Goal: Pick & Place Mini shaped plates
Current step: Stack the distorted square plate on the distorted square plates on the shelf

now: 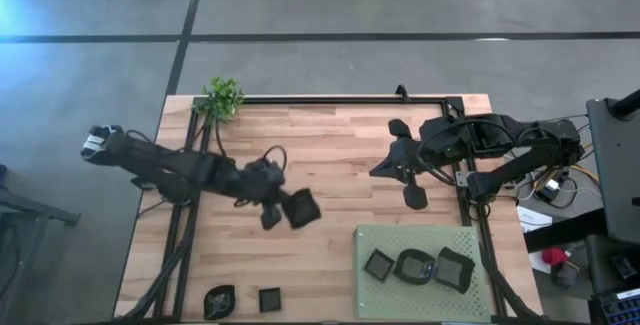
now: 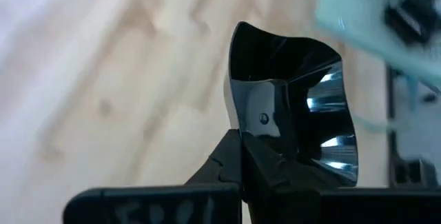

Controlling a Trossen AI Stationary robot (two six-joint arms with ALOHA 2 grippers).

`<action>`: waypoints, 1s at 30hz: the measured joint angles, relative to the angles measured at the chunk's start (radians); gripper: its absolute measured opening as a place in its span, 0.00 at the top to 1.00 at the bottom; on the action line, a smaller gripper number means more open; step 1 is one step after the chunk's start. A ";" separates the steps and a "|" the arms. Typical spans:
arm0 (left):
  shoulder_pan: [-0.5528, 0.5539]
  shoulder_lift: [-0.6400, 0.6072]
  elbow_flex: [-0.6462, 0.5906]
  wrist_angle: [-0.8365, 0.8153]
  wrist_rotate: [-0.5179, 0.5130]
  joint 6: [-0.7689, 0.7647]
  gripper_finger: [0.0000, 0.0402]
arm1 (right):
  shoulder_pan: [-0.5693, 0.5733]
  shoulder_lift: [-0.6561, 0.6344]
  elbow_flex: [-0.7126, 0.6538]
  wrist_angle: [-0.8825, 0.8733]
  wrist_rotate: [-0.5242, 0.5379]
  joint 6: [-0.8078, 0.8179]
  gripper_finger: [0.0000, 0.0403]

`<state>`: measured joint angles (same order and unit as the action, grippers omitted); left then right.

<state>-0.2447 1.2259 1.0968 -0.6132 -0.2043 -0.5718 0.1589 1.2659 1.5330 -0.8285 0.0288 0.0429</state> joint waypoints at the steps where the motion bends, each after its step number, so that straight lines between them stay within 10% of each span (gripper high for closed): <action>1: 0.019 0.007 0.019 0.000 -0.013 0.025 1.00 | 0.000 0.000 0.000 0.000 0.000 0.002 0.98; 19: 0.271 0.339 0.456 -0.002 -0.094 0.430 1.00 | -0.001 0.000 -0.021 -0.031 0.416 0.241 0.98; 30: 0.288 0.439 0.612 -0.009 -0.113 0.511 1.00 | -0.008 0.000 -0.022 -0.118 0.415 0.365 0.91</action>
<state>0.0437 1.6650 1.7089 -0.6225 -0.3171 -0.0605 0.1513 1.2655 1.5108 -0.9470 0.4442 0.4077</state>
